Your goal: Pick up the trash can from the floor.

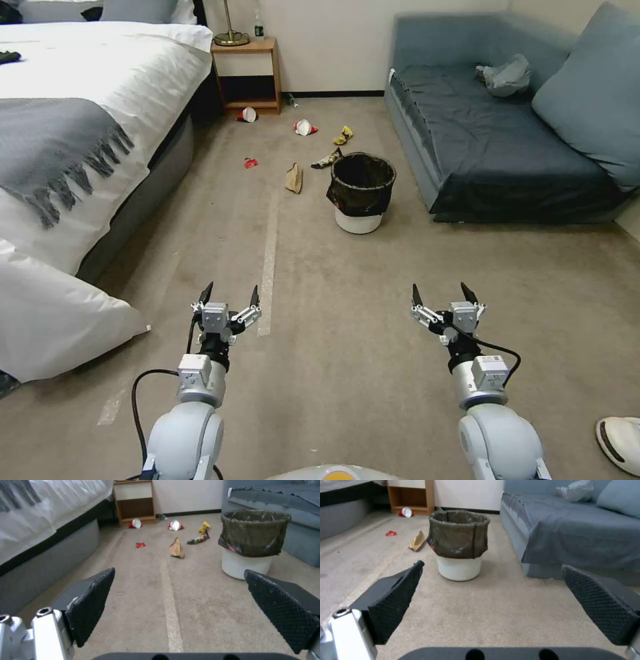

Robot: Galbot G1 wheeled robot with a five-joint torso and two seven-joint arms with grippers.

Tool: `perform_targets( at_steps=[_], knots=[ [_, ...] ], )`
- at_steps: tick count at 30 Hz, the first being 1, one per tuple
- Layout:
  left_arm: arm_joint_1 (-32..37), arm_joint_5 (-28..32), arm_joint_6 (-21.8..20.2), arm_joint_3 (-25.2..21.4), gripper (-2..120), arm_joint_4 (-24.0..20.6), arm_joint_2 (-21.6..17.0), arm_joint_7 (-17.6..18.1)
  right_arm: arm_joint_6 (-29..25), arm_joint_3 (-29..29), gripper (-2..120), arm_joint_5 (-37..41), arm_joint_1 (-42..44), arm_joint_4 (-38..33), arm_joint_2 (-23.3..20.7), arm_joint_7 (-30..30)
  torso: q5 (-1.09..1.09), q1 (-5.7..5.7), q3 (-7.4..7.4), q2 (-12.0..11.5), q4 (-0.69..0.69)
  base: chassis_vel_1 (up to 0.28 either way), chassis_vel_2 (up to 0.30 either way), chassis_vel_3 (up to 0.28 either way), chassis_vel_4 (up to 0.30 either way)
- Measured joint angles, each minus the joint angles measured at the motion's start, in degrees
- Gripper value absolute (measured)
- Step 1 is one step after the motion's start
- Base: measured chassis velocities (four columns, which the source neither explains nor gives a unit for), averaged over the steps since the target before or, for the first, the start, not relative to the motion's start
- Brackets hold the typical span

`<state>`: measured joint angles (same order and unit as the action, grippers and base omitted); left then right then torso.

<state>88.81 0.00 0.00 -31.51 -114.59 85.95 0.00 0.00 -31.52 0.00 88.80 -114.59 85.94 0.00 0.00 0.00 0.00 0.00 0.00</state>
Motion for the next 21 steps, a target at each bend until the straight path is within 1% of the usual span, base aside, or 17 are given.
perform_targets(
  at_steps=[21],
  knots=[
    [0.0, 0.0, 0.0, 0.0, 96, 0.0, 0.0, 0.0, 0.0, 0.0, 100, 0.0, 0.0, 0.0, 0.0, 0.0, 0.00, 0.00, 0.00, 0.0, 0.00, 0.000, 0.000, 0.000, 0.000]
  ],
)
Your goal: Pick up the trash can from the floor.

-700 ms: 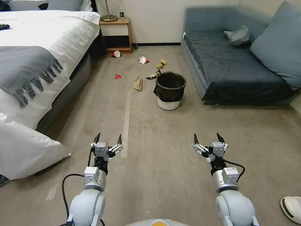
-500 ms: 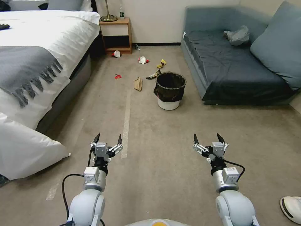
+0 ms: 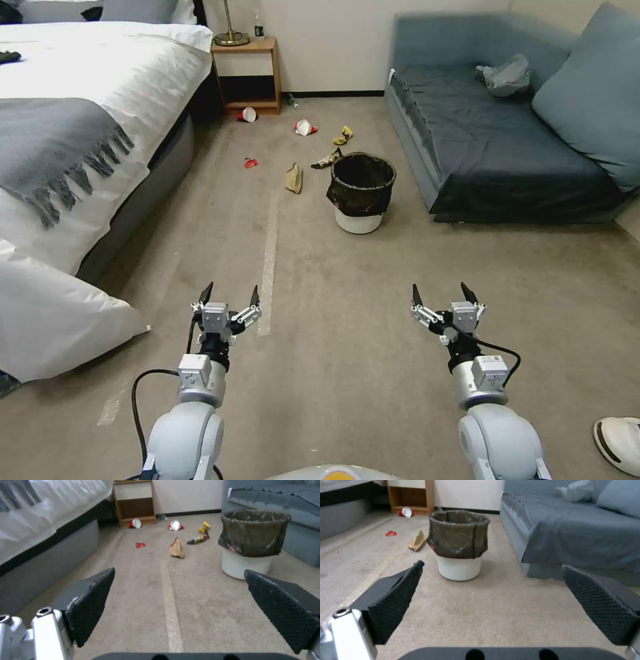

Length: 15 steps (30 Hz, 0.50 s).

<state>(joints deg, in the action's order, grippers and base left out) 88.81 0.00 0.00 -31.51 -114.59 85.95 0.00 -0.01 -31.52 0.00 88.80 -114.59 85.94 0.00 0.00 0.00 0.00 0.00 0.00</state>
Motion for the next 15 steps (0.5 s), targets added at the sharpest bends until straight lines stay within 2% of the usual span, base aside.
perform_targets(
  at_steps=[10, 13, 15],
  knots=[
    [0.0, 0.0, 0.0, 0.0, 96, 0.0, 0.0, 0.0, 0.0, 0.0, 100, 0.0, 0.1, 0.0, 0.0, 0.0, 0.00, 0.00, 0.00, 0.0, 0.00, 0.000, 0.000, 0.000, 0.000],
    [-0.1, 0.6, 0.2, -0.8, 99, 0.0, -0.1, 0.0, -0.7, -0.1, 100, 0.0, 1.4, -1.9, 0.0, 1.0, 0.01, 0.00, 0.00, 0.0, 0.02, 0.000, 0.000, 0.000, 0.000],
    [-0.6, 3.0, 1.7, -4.7, 100, 0.0, -0.8, 0.3, -3.0, -0.5, 100, -0.1, 5.3, -7.2, -0.1, 4.0, -0.05, 0.00, 0.00, 0.0, -0.04, 0.000, 0.000, 0.000, 0.000]
  ],
)
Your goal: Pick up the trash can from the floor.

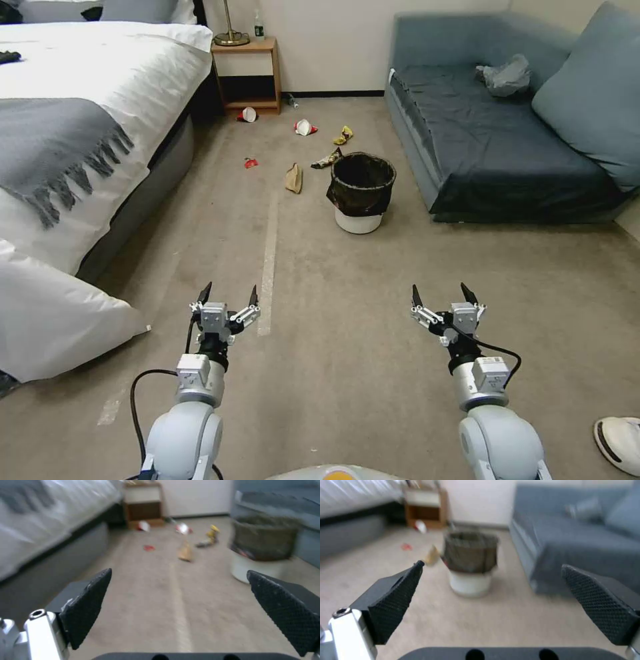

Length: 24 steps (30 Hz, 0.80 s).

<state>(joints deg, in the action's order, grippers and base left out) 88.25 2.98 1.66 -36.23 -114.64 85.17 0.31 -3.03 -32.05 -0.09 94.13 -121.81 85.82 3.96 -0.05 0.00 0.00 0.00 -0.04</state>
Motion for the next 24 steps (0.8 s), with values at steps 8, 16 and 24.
perform_targets(
  at_steps=[8, 16, 24],
  knots=[
    [-1.5, 8.8, 4.3, -10.7, 100, -0.2, -2.2, 0.4, -1.2, -0.2, 100, 0.9, 1.0, -1.4, -0.1, 2.0, 0.08, 0.00, 0.00, 0.0, 0.05, 0.000, 0.000, 0.000, 0.000],
    [-1.4, 10.8, 6.6, -10.7, 100, 1.3, -2.3, -2.6, -1.1, -0.3, 100, 1.3, 0.3, 0.1, 0.0, 1.9, 0.02, 0.00, 0.00, 0.0, 0.04, 0.000, 0.000, 0.000, 0.000],
    [-1.9, 10.9, 11.2, -10.9, 100, 3.2, -1.9, -4.9, -1.4, -0.3, 100, 1.8, 0.2, 0.9, 0.1, 1.8, 0.04, 0.00, 0.00, 0.0, 0.04, 0.000, 0.000, 0.000, 0.000]
  ],
)
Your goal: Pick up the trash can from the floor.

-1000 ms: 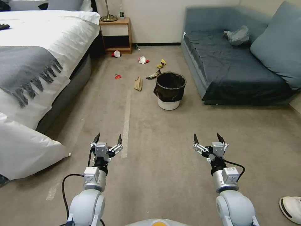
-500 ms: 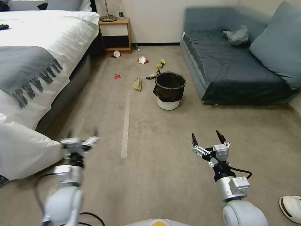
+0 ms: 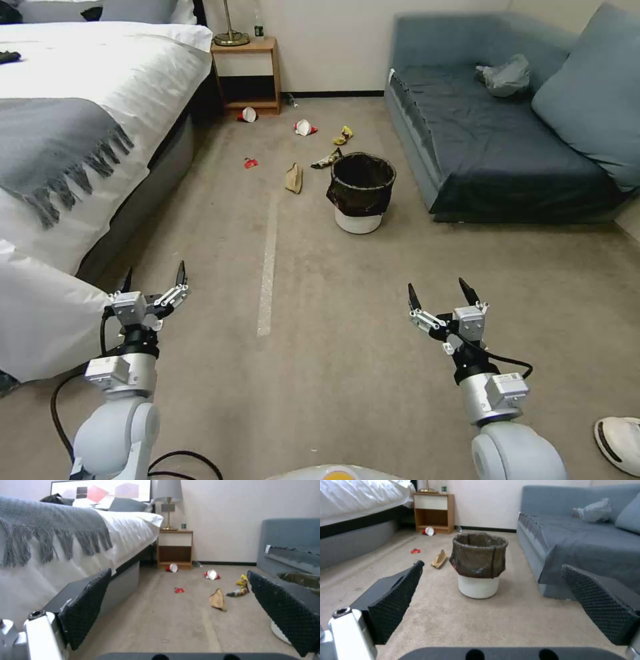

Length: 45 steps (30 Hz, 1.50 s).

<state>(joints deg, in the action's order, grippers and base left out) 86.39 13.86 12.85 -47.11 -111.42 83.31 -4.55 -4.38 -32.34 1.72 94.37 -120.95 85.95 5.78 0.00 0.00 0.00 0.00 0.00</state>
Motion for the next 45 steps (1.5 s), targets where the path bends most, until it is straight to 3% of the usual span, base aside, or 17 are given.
perform_targets(
  at_steps=[7, 34, 45],
  knots=[
    [-0.2, -0.6, 2.7, -0.5, 99, 1.4, 0.1, -1.0, -0.5, -0.3, 100, 0.3, -0.2, 0.8, 0.0, 0.0, 0.00, 0.00, 0.00, 0.0, 0.00, 0.000, 0.000, 0.000, 0.000],
    [0.1, -0.9, 3.9, -0.4, 98, 2.3, 0.3, -2.1, -1.5, -0.3, 100, 0.8, 0.4, 0.9, 0.4, 0.7, 0.00, 0.00, 0.00, 0.0, -0.01, -0.022, -0.024, -0.025, -0.022],
    [0.0, -0.3, 4.6, -0.2, 99, 2.4, 0.3, -1.6, -6.7, -0.3, 100, 2.7, -0.8, 2.7, 0.5, 1.9, 0.00, 0.00, 0.00, 0.0, 0.02, -0.031, -0.039, -0.028, -0.032]
  ],
)
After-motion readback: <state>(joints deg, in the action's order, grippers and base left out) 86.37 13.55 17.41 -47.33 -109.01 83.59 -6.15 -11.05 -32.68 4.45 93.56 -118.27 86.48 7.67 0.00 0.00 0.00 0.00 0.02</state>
